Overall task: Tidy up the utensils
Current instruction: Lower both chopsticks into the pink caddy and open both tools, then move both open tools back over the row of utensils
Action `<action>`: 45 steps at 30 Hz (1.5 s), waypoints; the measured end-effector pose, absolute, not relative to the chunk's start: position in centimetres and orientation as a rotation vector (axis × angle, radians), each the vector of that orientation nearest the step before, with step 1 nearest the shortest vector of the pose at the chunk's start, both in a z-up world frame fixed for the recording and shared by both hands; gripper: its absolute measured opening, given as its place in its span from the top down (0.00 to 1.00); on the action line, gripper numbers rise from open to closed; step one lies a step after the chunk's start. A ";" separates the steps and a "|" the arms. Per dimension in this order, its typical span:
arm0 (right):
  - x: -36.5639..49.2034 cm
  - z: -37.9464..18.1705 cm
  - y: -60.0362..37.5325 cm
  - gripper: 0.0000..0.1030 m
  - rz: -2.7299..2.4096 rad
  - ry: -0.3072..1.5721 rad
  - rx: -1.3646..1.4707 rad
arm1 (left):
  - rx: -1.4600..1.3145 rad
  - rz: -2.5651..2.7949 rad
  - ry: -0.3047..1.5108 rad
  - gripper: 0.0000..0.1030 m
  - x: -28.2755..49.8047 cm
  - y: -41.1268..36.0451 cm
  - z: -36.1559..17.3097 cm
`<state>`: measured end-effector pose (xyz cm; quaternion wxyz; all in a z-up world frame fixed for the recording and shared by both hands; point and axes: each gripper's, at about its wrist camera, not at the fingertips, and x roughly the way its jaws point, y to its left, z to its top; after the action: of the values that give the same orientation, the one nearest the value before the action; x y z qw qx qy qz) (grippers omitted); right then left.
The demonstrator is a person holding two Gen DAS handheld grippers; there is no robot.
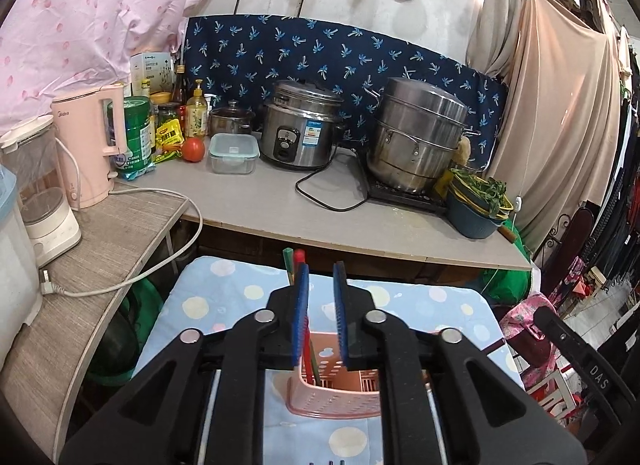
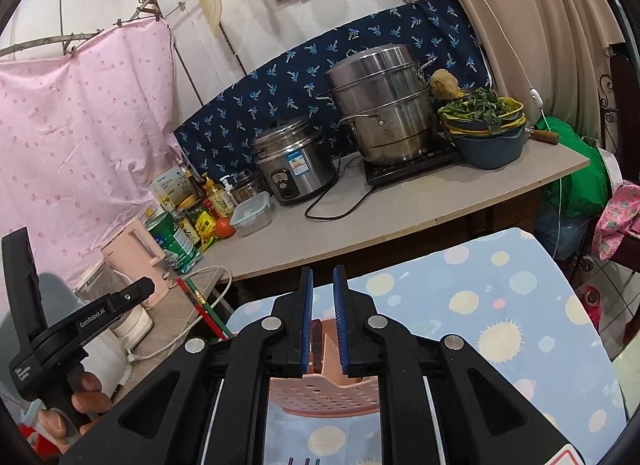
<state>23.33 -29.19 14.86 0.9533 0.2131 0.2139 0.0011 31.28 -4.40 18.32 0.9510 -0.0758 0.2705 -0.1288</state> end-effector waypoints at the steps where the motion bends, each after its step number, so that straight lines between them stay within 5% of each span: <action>1: 23.0 15.0 -29.2 0.88 0.003 0.431 0.434 | -0.152 -0.260 0.547 0.75 30.9 -4.4 18.4; 12: 17.2 14.6 -27.8 0.78 0.029 0.446 0.411 | -0.094 -0.243 0.558 0.54 25.3 -3.2 17.3; 45: 1.1 -2.6 -17.7 0.78 0.043 0.827 0.217 | 0.017 -0.217 0.886 0.54 8.3 0.7 -0.8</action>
<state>1.12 -17.75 -2.59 0.9099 0.1052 0.4008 0.0210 8.29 0.74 -0.76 0.8978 0.0080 0.4276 -0.1048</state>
